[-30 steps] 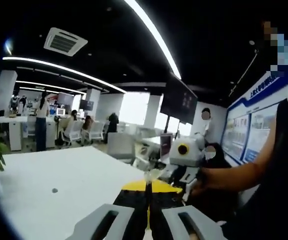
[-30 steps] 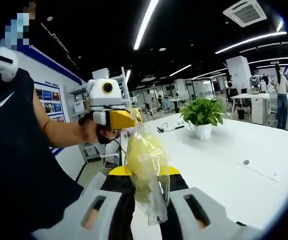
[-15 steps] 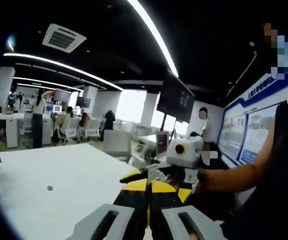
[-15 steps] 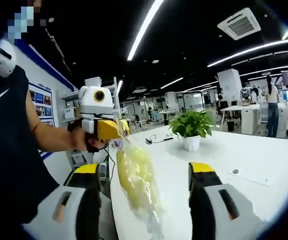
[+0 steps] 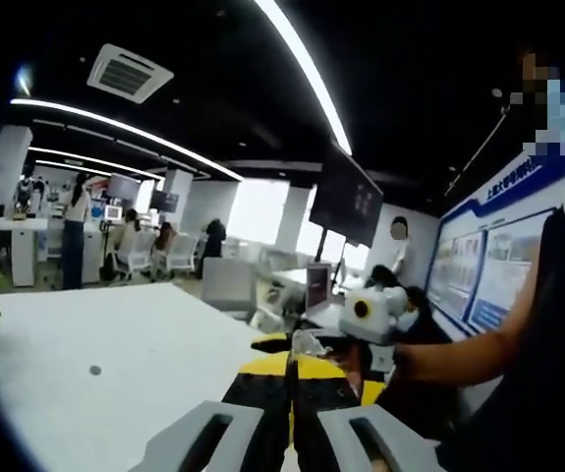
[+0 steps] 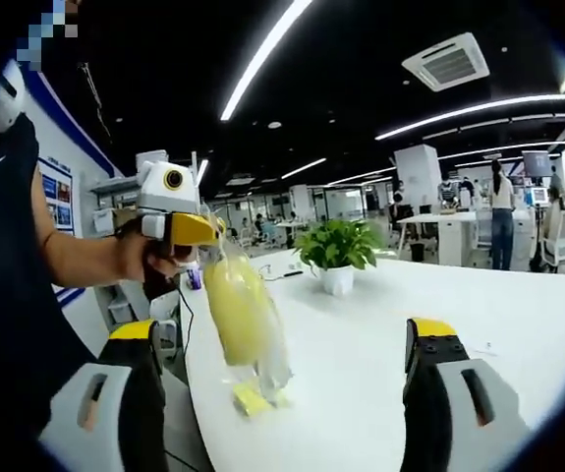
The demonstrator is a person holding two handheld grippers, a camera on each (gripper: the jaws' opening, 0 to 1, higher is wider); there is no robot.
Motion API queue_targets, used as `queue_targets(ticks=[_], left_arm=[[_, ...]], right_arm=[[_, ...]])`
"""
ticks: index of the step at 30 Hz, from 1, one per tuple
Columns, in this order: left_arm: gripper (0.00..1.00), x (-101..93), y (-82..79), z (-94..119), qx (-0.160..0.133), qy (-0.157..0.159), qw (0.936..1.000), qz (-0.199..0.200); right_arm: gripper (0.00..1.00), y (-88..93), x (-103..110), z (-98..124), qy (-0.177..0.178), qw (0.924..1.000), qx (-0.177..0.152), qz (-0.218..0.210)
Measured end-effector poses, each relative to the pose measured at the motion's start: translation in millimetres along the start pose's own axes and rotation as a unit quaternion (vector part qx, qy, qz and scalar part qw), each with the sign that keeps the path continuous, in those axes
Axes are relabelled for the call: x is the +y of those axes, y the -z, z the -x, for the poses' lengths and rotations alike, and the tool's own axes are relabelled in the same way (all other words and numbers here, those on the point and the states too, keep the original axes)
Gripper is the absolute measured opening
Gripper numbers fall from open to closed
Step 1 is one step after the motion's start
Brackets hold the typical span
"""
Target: Compare the silicone blocks by pressing each to a similar depth, holding the contact briefly, and releasing to observe deformation and rebound differences across the visible hardness samples.
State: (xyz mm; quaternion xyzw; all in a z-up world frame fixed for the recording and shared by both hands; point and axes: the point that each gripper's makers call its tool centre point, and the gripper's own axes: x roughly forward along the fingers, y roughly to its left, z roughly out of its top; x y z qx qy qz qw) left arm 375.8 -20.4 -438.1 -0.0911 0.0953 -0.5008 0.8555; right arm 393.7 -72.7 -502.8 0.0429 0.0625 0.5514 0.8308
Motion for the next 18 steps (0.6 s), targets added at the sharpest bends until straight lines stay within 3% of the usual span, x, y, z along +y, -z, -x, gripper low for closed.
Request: queue_targets(ticks=[15,18], left_arm=[[0.00,6.0,29.6,-10,0.008,-0.010,0.9994,0.033],[0.00,10.8,37.2,-10,0.010,-0.017,0.9989,0.044]], right_arm=[[0.96,46.8,-11,38,0.062,0.9975,0.026,-0.024],[0.96,62.7,-11,45,0.069,0.9965,0.039,-0.025]])
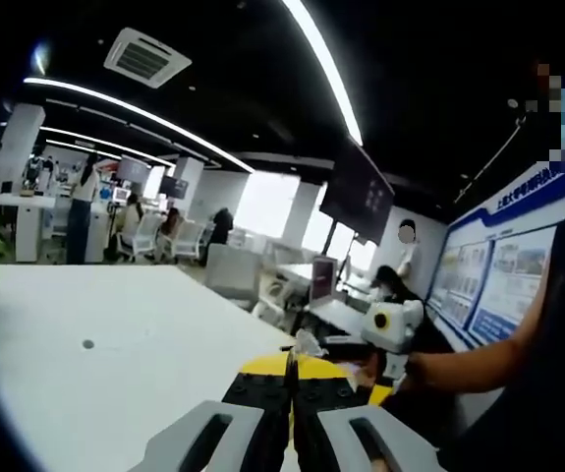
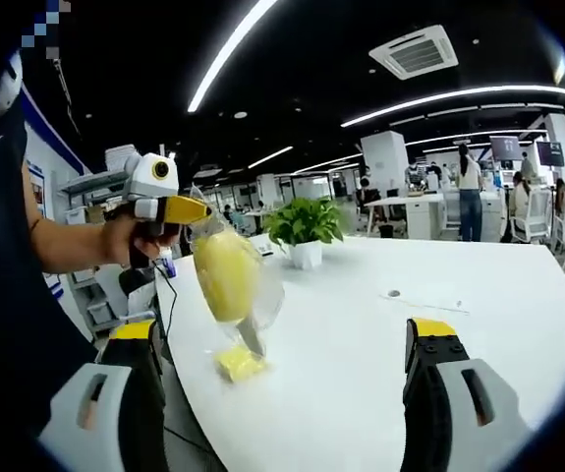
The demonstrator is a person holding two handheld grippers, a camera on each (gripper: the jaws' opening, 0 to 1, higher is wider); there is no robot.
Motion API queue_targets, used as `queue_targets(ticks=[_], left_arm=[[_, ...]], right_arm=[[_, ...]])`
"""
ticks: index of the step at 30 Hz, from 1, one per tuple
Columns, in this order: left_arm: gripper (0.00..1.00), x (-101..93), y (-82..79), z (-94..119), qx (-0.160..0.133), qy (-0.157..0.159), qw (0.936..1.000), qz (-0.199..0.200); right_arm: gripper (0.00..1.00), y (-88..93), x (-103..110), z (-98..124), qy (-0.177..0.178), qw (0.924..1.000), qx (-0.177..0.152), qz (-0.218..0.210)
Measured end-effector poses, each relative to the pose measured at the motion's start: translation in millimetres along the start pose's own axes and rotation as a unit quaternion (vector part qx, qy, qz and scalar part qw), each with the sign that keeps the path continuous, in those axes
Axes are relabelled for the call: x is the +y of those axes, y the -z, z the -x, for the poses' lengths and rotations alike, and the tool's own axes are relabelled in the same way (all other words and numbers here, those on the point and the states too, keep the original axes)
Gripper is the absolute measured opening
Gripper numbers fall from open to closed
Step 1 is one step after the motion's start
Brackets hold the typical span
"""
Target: Compare the silicone blocks by pressing each to a similar depth, holding the contact briefly, and releasing to observe deformation and rebound differences across the visible hardness samples.
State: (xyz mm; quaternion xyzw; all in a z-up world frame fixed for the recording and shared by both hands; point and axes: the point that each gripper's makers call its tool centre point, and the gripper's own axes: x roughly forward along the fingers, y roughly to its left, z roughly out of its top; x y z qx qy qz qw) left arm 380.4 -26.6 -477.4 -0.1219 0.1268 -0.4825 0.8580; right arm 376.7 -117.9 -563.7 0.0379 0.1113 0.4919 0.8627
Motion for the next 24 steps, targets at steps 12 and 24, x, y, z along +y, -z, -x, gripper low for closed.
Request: queue_targets(ticks=[12,24], left_arm=[[0.00,13.7,11.7,-8,-0.015,-0.006,0.9982,0.058],[0.00,34.2,54.1,-18,0.003,-0.024,0.9959,0.088]], right_arm=[[0.96,34.9,-17,19,0.051,0.9987,0.003,0.003],[0.96,73.1,-32,30,0.089,0.9950,0.038,-0.025]])
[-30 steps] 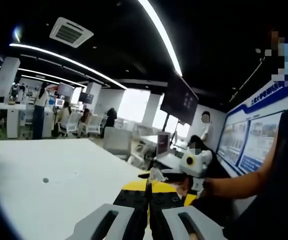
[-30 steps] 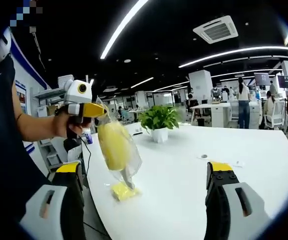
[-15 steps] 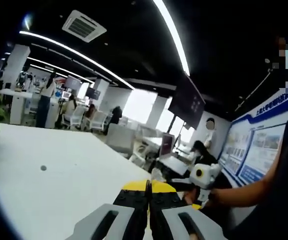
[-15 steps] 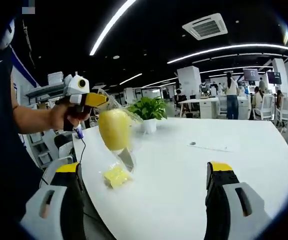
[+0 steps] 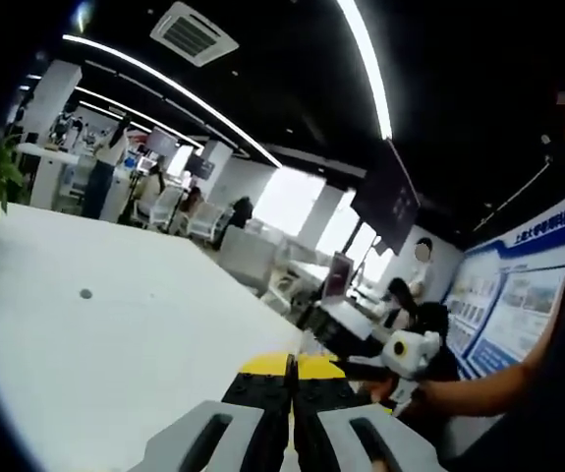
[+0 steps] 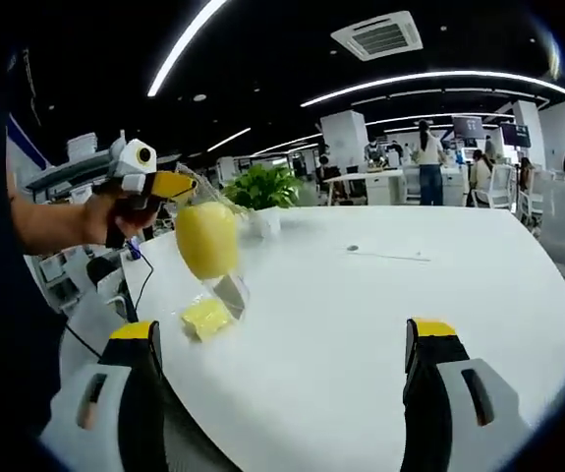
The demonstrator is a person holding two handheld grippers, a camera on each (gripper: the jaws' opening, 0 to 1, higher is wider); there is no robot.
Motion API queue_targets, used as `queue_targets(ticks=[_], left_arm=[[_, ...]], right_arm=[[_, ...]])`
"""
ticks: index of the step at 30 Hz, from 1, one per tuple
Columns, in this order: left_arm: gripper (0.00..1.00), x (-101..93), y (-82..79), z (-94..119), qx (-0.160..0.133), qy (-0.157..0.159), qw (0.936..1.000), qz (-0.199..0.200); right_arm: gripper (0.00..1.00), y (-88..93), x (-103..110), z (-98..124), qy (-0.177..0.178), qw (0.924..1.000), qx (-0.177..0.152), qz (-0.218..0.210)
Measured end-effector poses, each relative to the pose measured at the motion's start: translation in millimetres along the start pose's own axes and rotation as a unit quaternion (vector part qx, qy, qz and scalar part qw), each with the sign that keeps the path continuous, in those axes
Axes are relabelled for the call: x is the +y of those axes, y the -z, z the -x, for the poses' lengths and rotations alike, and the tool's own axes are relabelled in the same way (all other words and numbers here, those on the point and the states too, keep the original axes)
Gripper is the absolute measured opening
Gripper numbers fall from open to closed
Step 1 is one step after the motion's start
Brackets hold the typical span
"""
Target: Compare the silicone blocks by pressing each to a similar depth, holding the contact briefly, and releasing to observe deformation and rebound differences across the visible hardness samples.
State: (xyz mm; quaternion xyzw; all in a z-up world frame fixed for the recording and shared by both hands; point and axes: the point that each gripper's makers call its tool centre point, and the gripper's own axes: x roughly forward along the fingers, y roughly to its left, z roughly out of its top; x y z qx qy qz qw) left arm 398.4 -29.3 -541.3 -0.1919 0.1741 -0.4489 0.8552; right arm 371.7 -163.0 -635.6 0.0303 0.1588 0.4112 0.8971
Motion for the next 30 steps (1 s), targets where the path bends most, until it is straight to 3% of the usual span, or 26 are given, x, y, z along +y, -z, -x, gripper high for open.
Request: queue_targets(ticks=[13,18,23,30], left_arm=[[0.00,15.0,31.9,-4,0.008,-0.003,0.9997,0.025],[0.00,25.7,48.5,-8,0.005,-0.014,0.9982,0.058],[0.00,32.1,69.5,-11,0.027,-0.014,0.9971,0.070],[0.00,44.0,86.2,-13,0.042,-0.026,0.9942,0.095]], right_arm=[[0.96,13.2,-3,3,0.012,0.9999,0.004,-0.003],[0.96,13.5,-1,4,0.013,0.9999,0.005,-0.003],[0.96,17.3,-1,5,0.010,0.9999,0.010,-0.001],[0.96,31.8,3,8,0.010,0.9997,0.024,-0.004]])
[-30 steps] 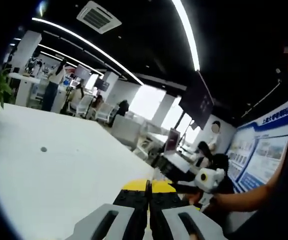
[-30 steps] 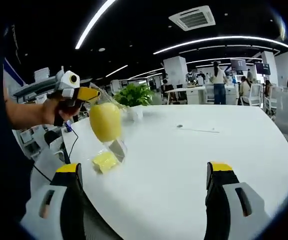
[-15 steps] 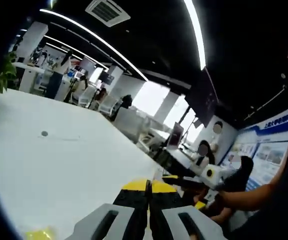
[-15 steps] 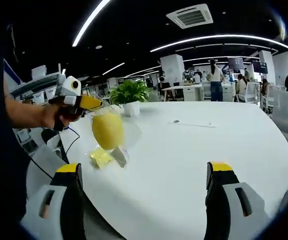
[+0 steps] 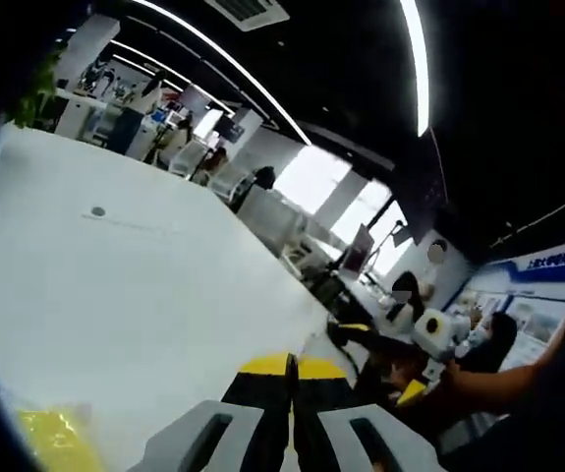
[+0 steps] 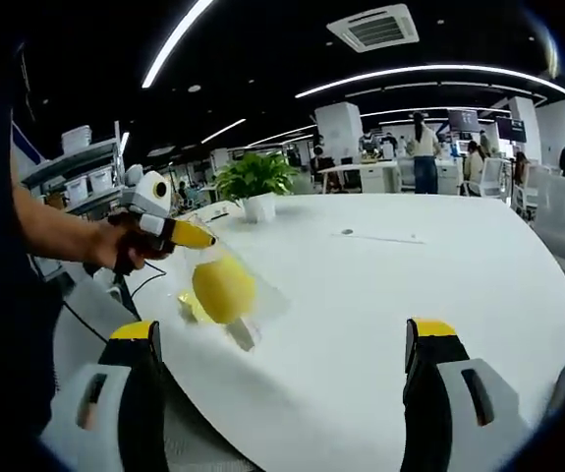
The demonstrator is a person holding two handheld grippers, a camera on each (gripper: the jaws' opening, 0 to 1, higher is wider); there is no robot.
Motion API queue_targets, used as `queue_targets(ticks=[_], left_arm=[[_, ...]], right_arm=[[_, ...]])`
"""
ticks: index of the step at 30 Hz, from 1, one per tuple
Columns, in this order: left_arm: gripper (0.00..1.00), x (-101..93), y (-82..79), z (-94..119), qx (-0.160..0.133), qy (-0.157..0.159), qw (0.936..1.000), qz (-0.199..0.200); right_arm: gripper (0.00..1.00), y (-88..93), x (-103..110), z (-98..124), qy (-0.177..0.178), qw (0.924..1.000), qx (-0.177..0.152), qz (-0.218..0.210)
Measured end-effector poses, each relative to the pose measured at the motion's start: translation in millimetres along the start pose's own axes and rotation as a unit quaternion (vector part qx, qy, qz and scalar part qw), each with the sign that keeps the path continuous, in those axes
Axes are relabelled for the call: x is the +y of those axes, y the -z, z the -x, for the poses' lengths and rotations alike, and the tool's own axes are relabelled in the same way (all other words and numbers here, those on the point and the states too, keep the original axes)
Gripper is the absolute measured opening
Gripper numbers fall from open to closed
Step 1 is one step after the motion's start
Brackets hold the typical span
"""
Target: Compare the silicone blocks by pressing each to a similar depth, holding the contact briefly, and releasing to observe deformation and rebound differences across the visible hardness samples.
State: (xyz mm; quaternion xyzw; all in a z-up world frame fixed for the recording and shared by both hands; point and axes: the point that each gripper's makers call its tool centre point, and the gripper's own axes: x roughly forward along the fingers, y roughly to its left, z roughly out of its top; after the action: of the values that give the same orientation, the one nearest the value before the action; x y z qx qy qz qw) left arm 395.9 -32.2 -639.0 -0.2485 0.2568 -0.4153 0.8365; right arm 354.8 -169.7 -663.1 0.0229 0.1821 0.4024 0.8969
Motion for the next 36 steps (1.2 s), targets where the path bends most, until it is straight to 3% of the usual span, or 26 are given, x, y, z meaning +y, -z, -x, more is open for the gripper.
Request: queue_targets(ticks=[8,12,15,27,28,31,36], left_arm=[[0.00,25.9,9.8,-6,-0.004,-0.026,0.9991,0.033],[0.00,43.1,9.8,-5,-0.019,-0.044,0.9961,0.074],[0.00,55.8,8.4,-3,-0.023,-0.057,0.9952,0.076],[0.00,75.0,7.7,-8,-0.013,-0.089,0.9945,0.054],[0.00,82.3,9.8,-7,-0.010,-0.112,0.9926,0.046],[0.00,89.9,13.6,-9,-0.010,-0.133,0.9903,0.039],[0.00,93.2,21.8,-15,-0.004,-0.128,0.9908,0.044]], right_arm=[[0.96,9.9,7,3,-0.007,0.9999,0.015,-0.001],[0.96,14.8,6,3,-0.006,0.9997,0.019,-0.009],[0.96,13.7,6,3,-0.006,0.9998,0.017,-0.009],[0.96,8.8,-2,2,-0.001,0.9999,0.010,-0.011],[0.96,8.6,-2,2,-0.001,0.9999,0.010,-0.011],[0.96,8.1,-2,2,-0.001,0.9999,0.009,-0.011],[0.96,9.1,-3,4,0.001,0.9999,0.008,-0.013]])
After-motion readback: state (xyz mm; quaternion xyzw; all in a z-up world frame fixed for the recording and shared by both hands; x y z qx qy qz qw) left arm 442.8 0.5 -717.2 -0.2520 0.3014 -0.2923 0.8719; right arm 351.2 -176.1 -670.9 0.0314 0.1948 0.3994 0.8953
